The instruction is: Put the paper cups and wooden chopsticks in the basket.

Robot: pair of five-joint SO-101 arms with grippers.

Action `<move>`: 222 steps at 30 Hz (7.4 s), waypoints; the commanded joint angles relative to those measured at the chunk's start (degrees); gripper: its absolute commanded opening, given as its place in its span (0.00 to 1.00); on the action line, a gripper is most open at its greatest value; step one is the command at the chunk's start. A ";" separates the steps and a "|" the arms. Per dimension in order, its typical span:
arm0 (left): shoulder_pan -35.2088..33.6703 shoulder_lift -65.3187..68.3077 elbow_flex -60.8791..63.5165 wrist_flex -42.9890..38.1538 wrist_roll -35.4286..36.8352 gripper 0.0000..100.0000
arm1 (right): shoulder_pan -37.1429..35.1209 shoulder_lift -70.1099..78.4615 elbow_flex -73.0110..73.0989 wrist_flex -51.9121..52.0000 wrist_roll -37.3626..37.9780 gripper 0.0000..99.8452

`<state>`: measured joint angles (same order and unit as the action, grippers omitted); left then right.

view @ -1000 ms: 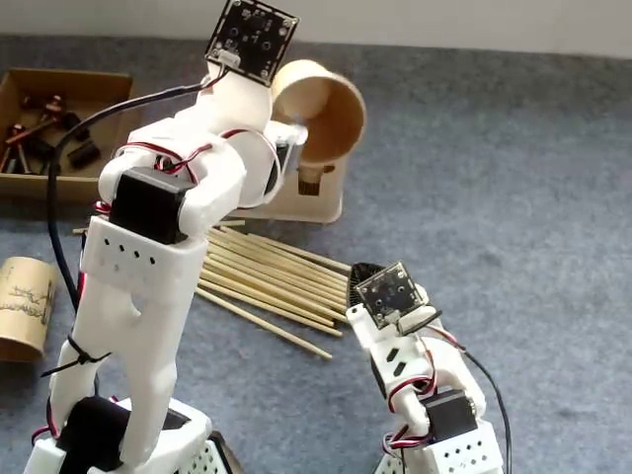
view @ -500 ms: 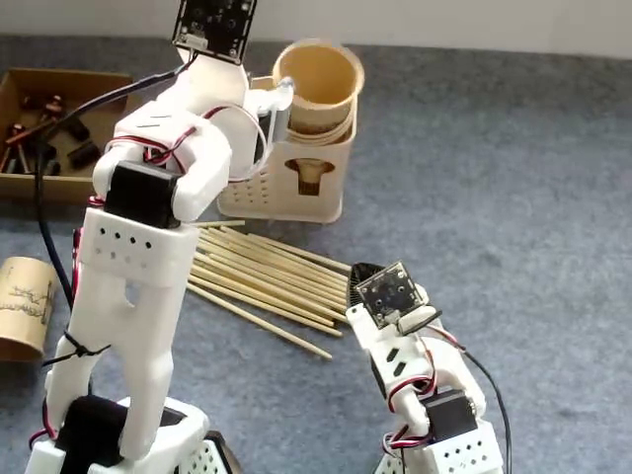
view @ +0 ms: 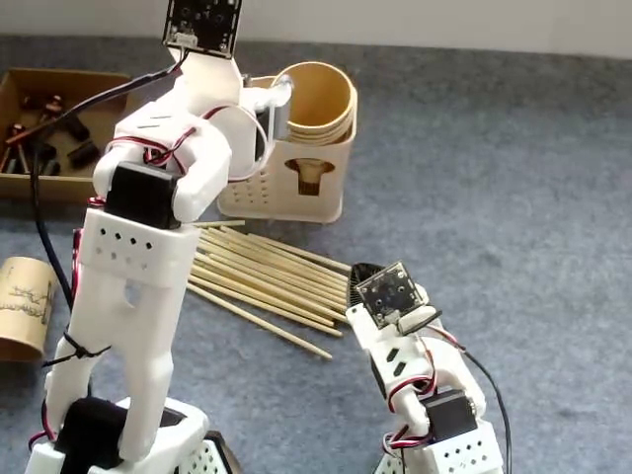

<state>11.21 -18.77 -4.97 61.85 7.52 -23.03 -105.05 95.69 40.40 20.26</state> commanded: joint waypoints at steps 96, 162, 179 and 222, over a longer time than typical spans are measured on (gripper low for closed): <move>-76.62 -20.88 55.87 -12.66 -101.54 0.16 | 0.57 -0.31 6.02 -1.27 0.44 0.01; -62.37 -20.97 36.62 15.38 -61.54 0.01 | 0.57 -0.31 6.11 -1.27 0.70 0.01; -40.40 -20.62 11.56 36.04 -36.84 0.01 | 0.92 -0.31 6.11 -1.27 0.70 0.01; 5.05 -13.14 -0.13 8.00 -3.43 0.01 | 0.92 -0.31 6.20 -1.27 0.79 0.01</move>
<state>15.08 -34.15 -2.77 72.04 3.47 -22.77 -105.05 95.69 40.31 20.35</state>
